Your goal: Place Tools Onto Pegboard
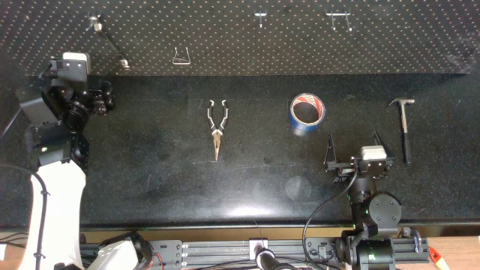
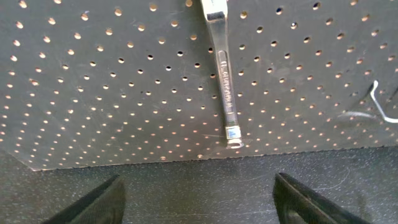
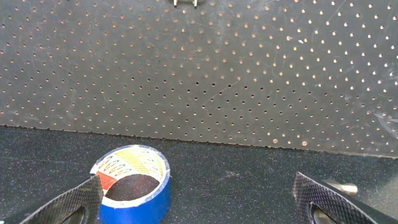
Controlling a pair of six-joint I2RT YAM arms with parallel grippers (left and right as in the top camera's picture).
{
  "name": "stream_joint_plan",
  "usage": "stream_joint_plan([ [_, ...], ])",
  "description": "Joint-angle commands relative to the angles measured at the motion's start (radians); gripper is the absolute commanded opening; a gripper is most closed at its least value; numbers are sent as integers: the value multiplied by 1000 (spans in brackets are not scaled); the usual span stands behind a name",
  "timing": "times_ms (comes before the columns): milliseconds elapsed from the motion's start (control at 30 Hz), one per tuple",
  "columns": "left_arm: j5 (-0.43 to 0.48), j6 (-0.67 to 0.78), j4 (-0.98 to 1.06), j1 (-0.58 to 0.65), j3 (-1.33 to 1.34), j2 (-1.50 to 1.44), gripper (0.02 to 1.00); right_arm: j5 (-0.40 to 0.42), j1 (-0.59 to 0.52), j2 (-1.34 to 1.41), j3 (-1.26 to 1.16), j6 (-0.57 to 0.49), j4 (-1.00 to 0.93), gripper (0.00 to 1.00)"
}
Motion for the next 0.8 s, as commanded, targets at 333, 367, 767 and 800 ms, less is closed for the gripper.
stream_joint_plan([
  [333,6,0,-111,-1,-2,-211,996,-6,-5,-10,-3,12,-6,989],
  [367,6,0,-114,-1,-2,-242,996,-6,-5,-10,-3,12,-6,989],
  [767,229,-159,-141,0,-2,-361,996,-6,-5,-10,-3,12,-6,989],
  [800,191,-266,-146,1,-2,-361,996,-6,-5,-10,-3,12,-6,989],
])
